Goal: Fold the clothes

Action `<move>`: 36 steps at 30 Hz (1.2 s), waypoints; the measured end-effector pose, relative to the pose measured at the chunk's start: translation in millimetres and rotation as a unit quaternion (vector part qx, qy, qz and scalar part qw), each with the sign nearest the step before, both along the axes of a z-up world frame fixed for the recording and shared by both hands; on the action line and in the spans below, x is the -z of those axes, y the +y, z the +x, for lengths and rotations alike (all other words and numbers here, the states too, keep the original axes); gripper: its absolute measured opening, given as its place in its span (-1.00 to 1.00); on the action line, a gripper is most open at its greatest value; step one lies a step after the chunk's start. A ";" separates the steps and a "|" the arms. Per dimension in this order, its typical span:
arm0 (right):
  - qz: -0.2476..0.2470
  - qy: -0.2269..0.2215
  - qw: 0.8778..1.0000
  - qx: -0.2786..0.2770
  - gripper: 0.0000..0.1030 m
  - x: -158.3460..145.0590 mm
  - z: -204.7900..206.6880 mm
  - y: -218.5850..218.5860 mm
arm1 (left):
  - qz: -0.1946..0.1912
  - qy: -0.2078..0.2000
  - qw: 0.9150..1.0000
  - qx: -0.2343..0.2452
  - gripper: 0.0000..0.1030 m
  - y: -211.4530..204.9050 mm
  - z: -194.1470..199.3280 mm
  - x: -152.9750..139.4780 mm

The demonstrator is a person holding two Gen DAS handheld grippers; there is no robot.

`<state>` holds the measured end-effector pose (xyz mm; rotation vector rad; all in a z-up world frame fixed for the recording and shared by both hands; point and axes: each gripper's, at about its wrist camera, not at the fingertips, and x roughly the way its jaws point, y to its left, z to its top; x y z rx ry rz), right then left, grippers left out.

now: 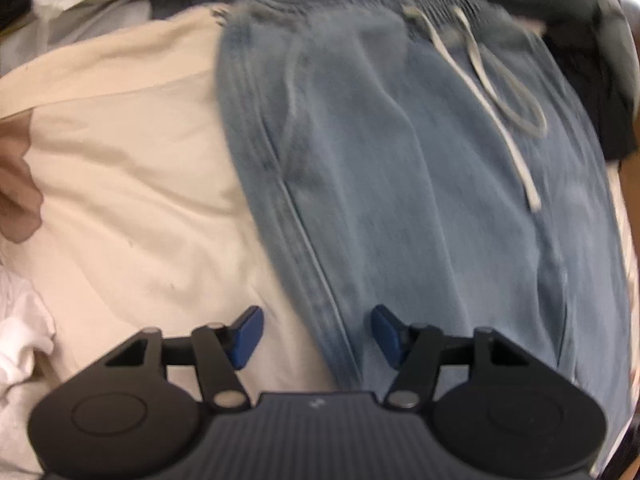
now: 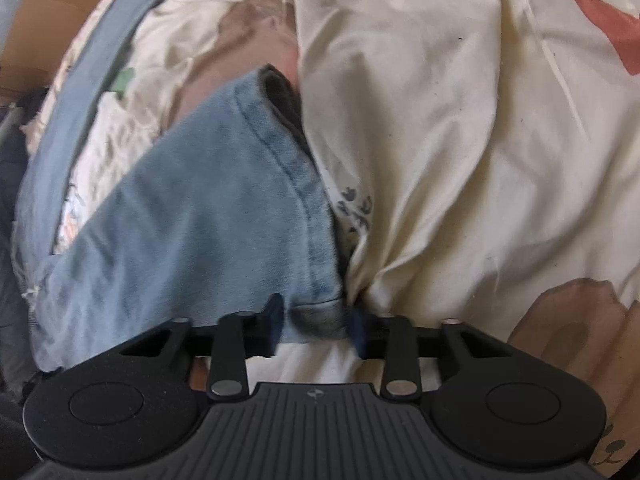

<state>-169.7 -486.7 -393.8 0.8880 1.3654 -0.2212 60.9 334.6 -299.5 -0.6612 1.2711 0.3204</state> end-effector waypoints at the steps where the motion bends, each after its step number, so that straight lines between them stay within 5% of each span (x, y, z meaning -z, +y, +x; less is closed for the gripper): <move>1: -0.005 0.003 1.000 -0.005 -0.65 -0.6 0.8 0.1 | -0.003 -0.009 1.000 -0.013 0.00 5.3 -0.2 -0.8; 6: -0.022 0.003 0.999 -0.029 -0.82 -17.7 3.0 2.9 | -0.020 -0.020 0.999 -0.031 -0.62 19.8 4.3 -5.7; 10: -0.030 0.000 0.999 -0.042 -0.83 -37.8 -0.7 3.0 | -0.023 -0.017 0.999 -0.024 -0.67 73.2 -28.4 -1.7; 12: -0.032 -0.003 0.998 -0.050 -0.83 -47.9 -3.4 4.2 | -0.016 -0.014 1.000 -0.013 -0.68 41.7 -37.9 6.2; 22: -0.034 0.028 0.997 -0.062 -0.84 -59.4 -38.3 16.6 | 0.000 -0.002 1.000 0.027 -0.69 57.2 2.4 -10.9; 28: -0.044 0.043 0.997 -0.050 -0.81 -46.4 -52.3 19.6 | 0.031 0.017 0.999 0.016 -0.44 57.0 10.7 0.0; 30: -0.046 0.050 0.997 -0.042 -0.69 -42.7 -53.7 19.9 | 0.049 0.011 0.999 0.007 -0.12 60.8 14.4 -4.6; 34: -0.057 0.059 0.996 -0.047 -0.54 -41.6 -55.7 21.1 | 0.065 0.008 0.998 0.012 0.03 68.7 30.6 -8.0; 36: -0.071 0.049 0.995 -0.047 -0.38 -47.8 -52.6 19.3 | 0.060 0.008 0.998 0.015 0.33 70.9 38.4 -3.8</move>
